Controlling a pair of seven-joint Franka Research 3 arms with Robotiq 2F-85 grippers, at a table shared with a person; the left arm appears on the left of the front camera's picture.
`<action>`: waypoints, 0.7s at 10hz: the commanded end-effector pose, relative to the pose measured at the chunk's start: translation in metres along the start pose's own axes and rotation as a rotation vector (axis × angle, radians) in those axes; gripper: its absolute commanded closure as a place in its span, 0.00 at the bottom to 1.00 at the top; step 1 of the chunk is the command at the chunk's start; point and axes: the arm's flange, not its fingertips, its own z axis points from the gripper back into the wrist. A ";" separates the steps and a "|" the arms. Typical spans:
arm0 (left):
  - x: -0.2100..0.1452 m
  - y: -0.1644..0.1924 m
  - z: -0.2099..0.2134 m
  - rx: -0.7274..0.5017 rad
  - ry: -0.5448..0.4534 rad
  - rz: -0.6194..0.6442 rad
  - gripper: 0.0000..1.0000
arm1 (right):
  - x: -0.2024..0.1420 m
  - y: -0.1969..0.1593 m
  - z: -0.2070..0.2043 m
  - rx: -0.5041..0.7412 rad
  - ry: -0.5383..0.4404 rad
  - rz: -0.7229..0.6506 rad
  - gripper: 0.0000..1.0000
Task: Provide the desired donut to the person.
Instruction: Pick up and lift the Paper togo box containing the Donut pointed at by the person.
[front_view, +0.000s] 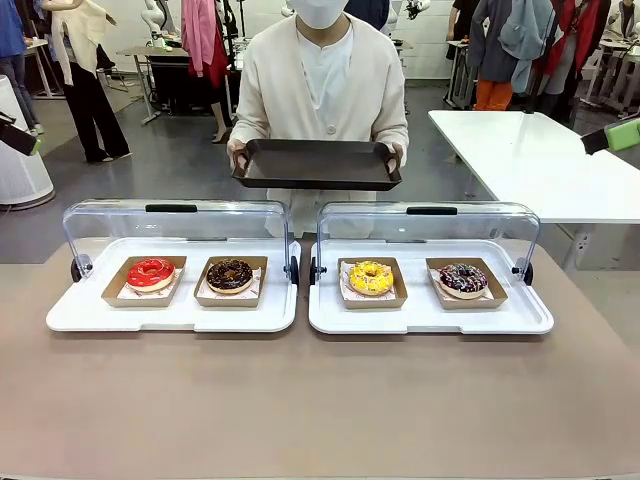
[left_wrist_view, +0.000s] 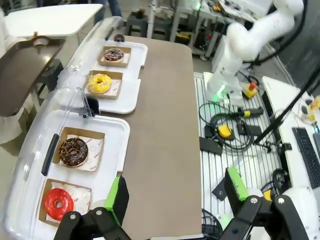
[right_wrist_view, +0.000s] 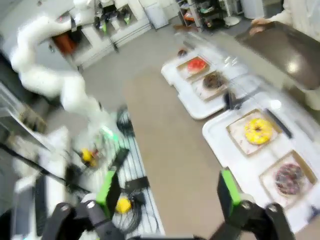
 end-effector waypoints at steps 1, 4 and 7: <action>-0.020 0.004 0.016 -0.044 0.093 -0.147 0.00 | -0.019 -0.015 0.017 0.084 0.103 0.176 0.00; -0.059 -0.001 0.041 0.028 0.164 -0.165 0.00 | -0.051 -0.029 0.070 -0.079 0.111 0.251 0.00; -0.084 -0.002 0.055 0.128 0.169 -0.150 0.00 | -0.072 -0.032 0.108 -0.372 -0.047 0.199 0.00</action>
